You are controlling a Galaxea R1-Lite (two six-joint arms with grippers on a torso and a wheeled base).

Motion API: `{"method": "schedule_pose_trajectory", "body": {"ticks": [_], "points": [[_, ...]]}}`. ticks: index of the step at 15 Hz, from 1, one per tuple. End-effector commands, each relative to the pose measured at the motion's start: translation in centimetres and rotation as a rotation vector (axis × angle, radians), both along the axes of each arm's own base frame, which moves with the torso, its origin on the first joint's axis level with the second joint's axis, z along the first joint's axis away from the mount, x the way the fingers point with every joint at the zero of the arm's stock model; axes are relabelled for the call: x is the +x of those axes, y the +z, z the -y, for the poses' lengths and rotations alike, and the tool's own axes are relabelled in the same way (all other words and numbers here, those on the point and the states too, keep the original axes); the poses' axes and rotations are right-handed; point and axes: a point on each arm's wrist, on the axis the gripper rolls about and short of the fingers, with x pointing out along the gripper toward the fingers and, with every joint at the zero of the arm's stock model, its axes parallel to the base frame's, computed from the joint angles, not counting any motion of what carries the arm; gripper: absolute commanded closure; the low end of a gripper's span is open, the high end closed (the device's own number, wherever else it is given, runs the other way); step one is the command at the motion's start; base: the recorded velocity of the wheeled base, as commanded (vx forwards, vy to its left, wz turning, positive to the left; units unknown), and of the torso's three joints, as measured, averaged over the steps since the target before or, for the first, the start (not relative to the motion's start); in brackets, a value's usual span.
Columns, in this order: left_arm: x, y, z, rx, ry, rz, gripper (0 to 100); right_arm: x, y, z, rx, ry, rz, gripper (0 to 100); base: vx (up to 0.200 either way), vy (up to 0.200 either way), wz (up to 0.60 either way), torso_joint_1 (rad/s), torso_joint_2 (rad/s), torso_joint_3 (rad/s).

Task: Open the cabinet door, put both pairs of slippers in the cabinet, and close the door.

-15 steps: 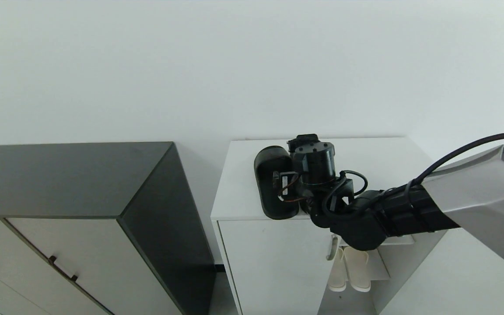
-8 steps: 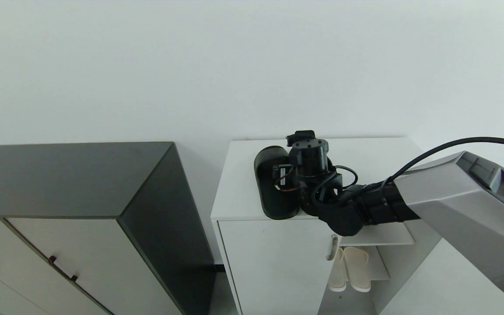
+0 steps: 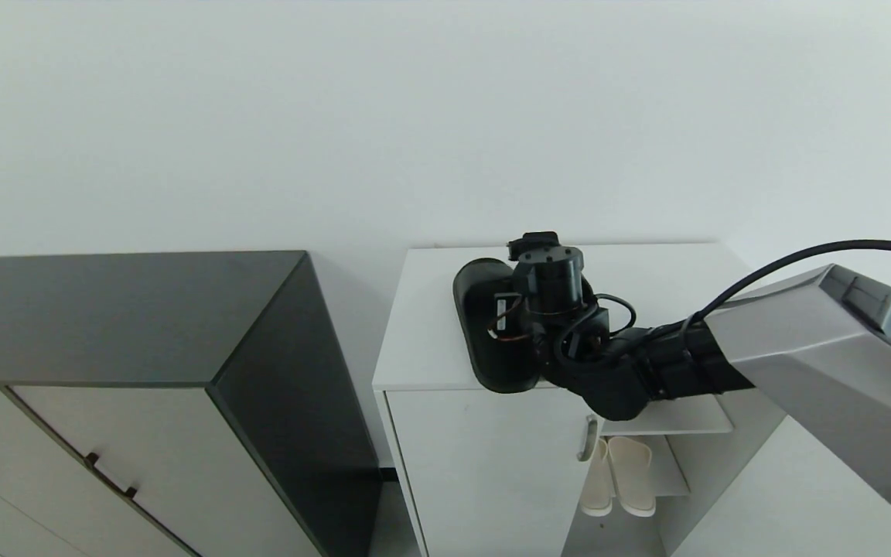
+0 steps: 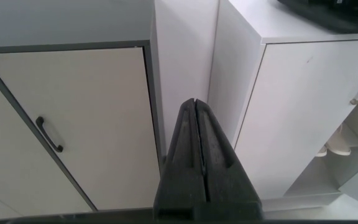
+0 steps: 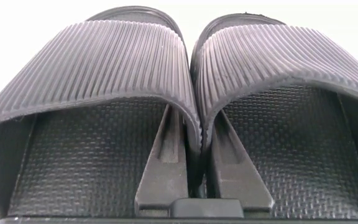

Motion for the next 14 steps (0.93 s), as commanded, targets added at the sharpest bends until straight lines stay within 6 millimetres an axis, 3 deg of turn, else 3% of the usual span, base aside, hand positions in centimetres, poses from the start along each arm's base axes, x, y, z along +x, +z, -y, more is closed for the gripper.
{"method": "schedule_pose_trajectory", "body": {"ticks": [1, 7, 14], "points": [[0.0, 0.0, 0.0, 0.0, 0.0, -0.002, 100, -3.0, 2.3, 1.3, 0.017, 0.065, 0.002, 100, 0.0, 0.0, 0.0, 0.0, 0.0, 0.0], [0.0, 0.0, 0.0, 0.0, 0.0, -0.001, 100, -11.2, 3.4, 6.6, 0.035, 0.299, -0.023, 100, 0.0, 0.0, 0.0, 0.0, 0.0, 0.0], [0.0, 0.0, 0.0, -0.006, -0.001, -0.001, 100, -12.3, 3.6, 6.2, 0.011, 0.356, -0.038, 100, 0.0, 0.0, 0.0, 0.0, 0.0, 0.0]]}}
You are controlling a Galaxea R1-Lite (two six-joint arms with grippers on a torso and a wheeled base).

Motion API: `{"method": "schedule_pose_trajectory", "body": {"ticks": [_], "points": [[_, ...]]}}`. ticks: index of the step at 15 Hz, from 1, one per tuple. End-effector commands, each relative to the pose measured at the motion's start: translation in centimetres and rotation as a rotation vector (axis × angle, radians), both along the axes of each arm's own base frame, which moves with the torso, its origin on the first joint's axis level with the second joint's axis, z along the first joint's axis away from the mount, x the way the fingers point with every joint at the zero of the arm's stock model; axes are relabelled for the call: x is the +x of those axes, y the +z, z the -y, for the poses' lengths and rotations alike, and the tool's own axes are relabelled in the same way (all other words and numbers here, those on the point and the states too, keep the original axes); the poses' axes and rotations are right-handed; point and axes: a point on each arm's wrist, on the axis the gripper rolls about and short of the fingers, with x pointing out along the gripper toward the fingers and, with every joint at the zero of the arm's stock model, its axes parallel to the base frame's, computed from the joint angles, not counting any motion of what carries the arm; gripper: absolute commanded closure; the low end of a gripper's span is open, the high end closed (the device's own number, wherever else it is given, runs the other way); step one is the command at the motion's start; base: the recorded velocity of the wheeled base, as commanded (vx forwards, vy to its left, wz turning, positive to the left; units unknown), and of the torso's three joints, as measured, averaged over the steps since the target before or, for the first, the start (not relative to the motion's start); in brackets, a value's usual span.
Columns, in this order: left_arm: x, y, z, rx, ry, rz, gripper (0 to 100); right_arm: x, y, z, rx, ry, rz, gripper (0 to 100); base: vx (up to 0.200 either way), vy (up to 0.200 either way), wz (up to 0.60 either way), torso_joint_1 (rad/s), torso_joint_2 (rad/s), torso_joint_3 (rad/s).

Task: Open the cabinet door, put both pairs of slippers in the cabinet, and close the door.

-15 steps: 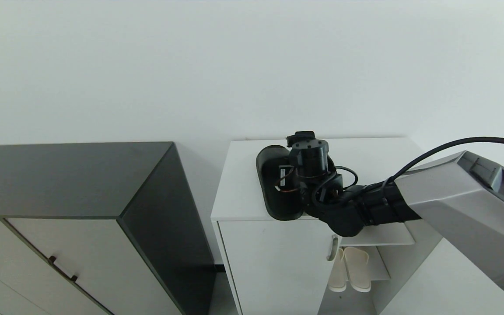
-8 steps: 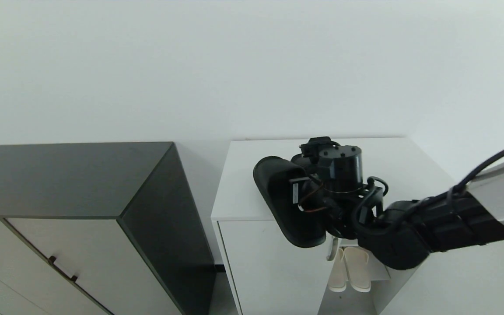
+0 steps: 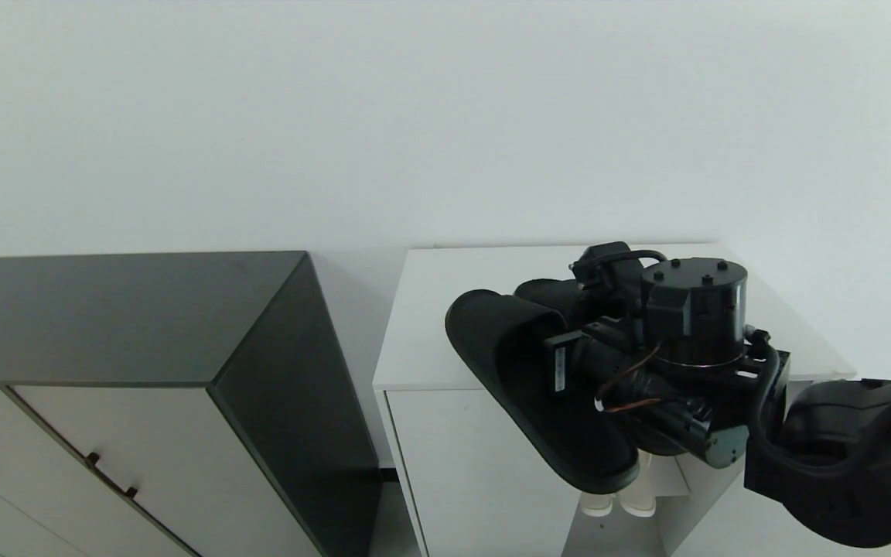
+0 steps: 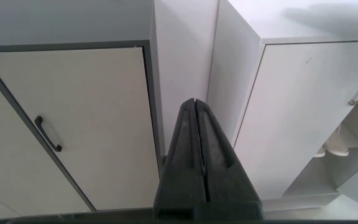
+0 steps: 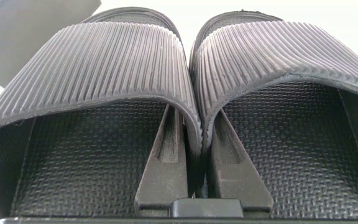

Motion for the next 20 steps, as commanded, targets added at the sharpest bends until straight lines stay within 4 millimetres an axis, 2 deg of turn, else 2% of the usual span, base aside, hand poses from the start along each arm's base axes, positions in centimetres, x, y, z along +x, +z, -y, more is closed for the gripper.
{"method": "schedule_pose_trajectory", "body": {"ticks": [1, 6, 10, 14, 18, 20], "points": [[0.0, 0.0, 0.0, 0.001, -0.001, -0.001, 100, -0.3, 0.4, 0.1, 0.003, 0.007, 0.01, 100, -0.2, 0.0, 0.0, -0.007, 0.0, 0.012], [0.0, 0.0, 0.0, -0.001, -0.001, -0.001, 100, -1.0, -0.2, -0.1, -0.012, 0.023, -0.005, 100, -0.2, 0.0, 0.0, 0.005, 0.0, 0.001], [0.0, 0.0, 0.0, -0.001, -0.001, -0.001, 100, -1.8, -0.3, 0.8, -0.02, 0.022, -0.009, 100, 0.0, 0.0, 0.0, 0.0, 0.0, 0.0], [0.0, 0.0, 0.0, -0.001, 0.001, -0.001, 100, -2.6, 1.3, 2.0, -0.006, 0.021, 0.034, 100, 0.0, 0.0, 0.0, 0.0, 0.0, 0.0], [0.0, 0.0, 0.0, -0.001, -0.001, -0.001, 100, -3.4, 0.8, 3.7, -0.004, 0.001, 0.013, 100, 0.0, 0.0, 0.0, 0.0, 0.0, 0.0], [0.0, 0.0, 0.0, -0.001, -0.001, -0.001, 100, -3.8, 1.2, 4.1, 0.026, -0.003, 0.011, 100, 0.0, 0.0, 0.0, 0.0, 0.0, 0.0]]}}
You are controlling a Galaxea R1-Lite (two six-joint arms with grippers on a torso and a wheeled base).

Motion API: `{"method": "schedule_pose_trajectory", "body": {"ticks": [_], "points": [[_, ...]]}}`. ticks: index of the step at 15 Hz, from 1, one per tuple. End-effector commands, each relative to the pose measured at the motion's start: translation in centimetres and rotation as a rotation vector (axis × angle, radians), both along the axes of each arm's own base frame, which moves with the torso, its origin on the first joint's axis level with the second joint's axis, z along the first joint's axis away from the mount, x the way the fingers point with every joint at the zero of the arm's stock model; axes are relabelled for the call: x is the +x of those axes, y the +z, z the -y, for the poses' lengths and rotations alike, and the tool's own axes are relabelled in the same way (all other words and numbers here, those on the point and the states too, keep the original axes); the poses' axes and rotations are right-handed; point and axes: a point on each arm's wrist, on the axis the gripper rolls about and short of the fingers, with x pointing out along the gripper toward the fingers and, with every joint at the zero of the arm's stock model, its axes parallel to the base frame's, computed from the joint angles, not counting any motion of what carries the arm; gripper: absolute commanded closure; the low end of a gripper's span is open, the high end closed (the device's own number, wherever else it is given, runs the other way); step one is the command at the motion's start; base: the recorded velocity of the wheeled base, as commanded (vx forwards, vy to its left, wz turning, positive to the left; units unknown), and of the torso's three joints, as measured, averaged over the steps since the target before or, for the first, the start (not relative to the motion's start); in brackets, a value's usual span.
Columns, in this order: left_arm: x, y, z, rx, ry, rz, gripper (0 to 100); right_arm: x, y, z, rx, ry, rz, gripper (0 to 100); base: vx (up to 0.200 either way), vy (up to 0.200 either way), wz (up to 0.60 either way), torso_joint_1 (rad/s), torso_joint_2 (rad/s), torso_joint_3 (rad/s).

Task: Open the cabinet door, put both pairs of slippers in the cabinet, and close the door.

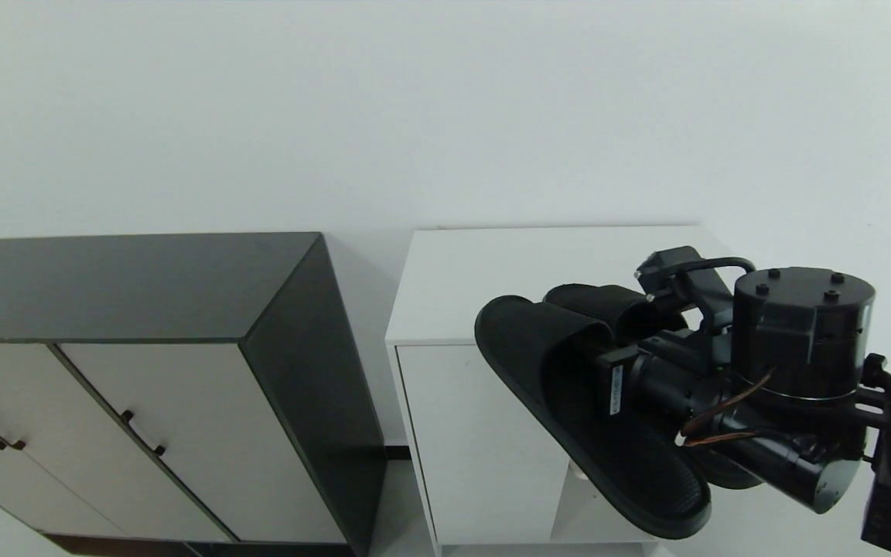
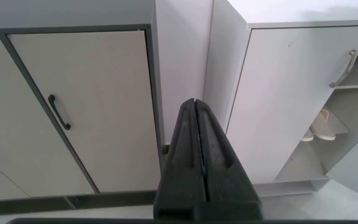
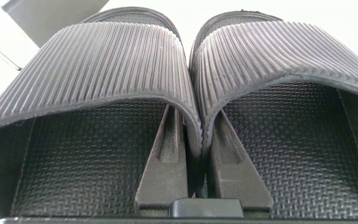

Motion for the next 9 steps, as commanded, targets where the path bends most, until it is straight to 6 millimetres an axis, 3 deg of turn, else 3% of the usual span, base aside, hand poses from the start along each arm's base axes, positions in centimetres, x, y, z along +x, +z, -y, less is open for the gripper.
{"method": "schedule_pose_trajectory", "body": {"ticks": [1, 6, 9], "points": [[0.0, 0.0, 0.0, 0.0, 0.0, -0.001, 100, -0.6, 1.0, 0.7, 0.032, -0.001, 0.019, 100, 0.0, 0.0, 0.0, 0.0, 0.0, 0.0], [0.0, 0.0, 0.0, 0.002, 0.0, -0.002, 100, -0.9, 0.4, 1.1, 0.015, -0.003, 0.002, 100, 0.0, 0.0, 0.0, 0.0, 0.0, 0.0], [0.0, 0.0, 0.0, 0.002, 0.0, -0.001, 100, -0.9, 0.1, 1.1, 0.007, -0.004, -0.004, 100, 0.0, -0.2, 0.0, -0.002, 0.0, 0.004]]}}
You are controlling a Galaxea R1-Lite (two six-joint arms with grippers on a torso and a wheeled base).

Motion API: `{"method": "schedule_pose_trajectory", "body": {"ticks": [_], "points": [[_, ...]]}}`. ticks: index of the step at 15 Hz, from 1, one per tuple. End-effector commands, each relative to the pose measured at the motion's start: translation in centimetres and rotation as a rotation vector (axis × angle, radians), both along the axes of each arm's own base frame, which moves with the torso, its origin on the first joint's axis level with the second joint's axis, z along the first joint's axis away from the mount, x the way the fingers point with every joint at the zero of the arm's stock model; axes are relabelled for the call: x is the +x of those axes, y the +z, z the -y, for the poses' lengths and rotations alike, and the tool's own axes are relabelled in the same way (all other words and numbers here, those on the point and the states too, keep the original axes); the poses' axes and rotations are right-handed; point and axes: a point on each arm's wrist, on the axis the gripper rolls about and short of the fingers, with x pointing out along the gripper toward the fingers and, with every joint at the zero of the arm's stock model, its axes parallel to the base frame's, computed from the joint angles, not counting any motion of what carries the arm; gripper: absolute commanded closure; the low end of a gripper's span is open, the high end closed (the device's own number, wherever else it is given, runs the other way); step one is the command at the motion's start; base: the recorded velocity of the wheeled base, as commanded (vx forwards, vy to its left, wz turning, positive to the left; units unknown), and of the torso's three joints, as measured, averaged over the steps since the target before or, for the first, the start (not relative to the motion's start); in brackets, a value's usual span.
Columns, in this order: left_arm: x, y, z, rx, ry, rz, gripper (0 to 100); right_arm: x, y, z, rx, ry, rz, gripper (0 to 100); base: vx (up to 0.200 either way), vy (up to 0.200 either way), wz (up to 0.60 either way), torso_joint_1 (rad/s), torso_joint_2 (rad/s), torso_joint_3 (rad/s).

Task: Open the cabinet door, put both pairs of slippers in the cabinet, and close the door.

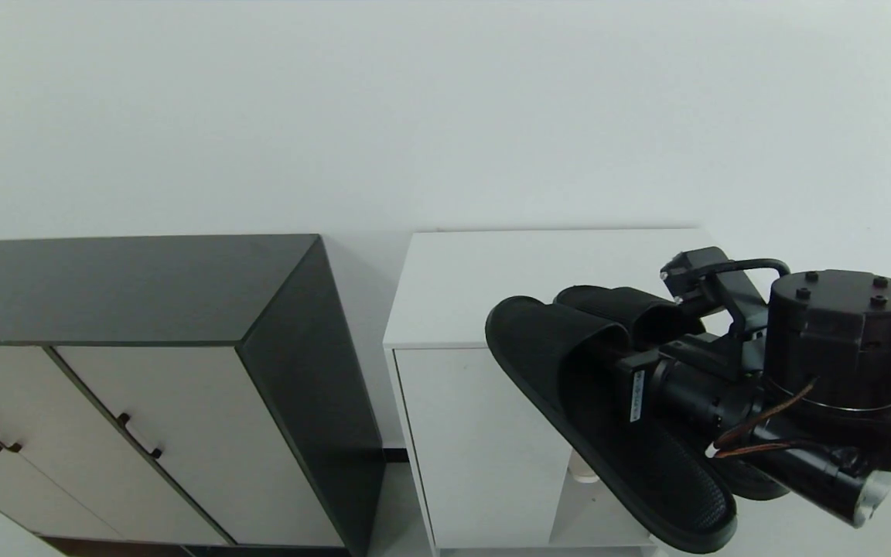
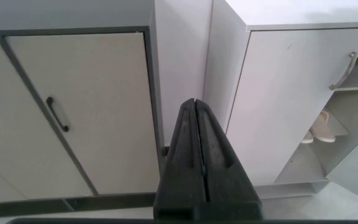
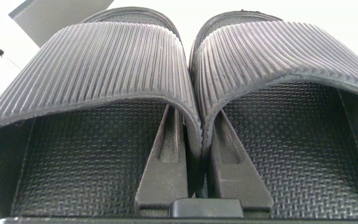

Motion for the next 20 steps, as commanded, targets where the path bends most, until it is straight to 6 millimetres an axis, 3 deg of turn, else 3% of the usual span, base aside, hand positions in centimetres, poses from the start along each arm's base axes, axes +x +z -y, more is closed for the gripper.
{"method": "schedule_pose_trajectory", "body": {"ticks": [1, 7, 16, 20], "points": [[0.01, 0.0, 0.0, 0.0, 0.0, -0.001, 100, -0.04, -0.16, -0.01, -0.005, 0.002, -0.004, 100, 0.0, -0.2, 0.0, 0.007, 0.0, 0.007], [0.01, 0.0, 0.0, 0.0, 0.0, -0.001, 100, -0.45, -0.12, -0.19, -0.004, 0.017, -0.003, 100, 0.0, -0.2, 0.0, 0.005, 0.0, 0.002], [0.01, 0.0, 0.0, 0.002, 0.0, -0.001, 100, -0.46, -0.19, -0.29, -0.005, 0.019, -0.004, 100, 0.0, 0.0, 0.0, 0.0, 0.0, 0.0], [0.01, 0.0, 0.0, 0.002, 0.0, -0.001, 100, -0.43, -0.29, -0.32, -0.009, 0.017, -0.005, 100, -0.2, 0.0, 0.0, 0.008, 0.01, 0.004]]}}
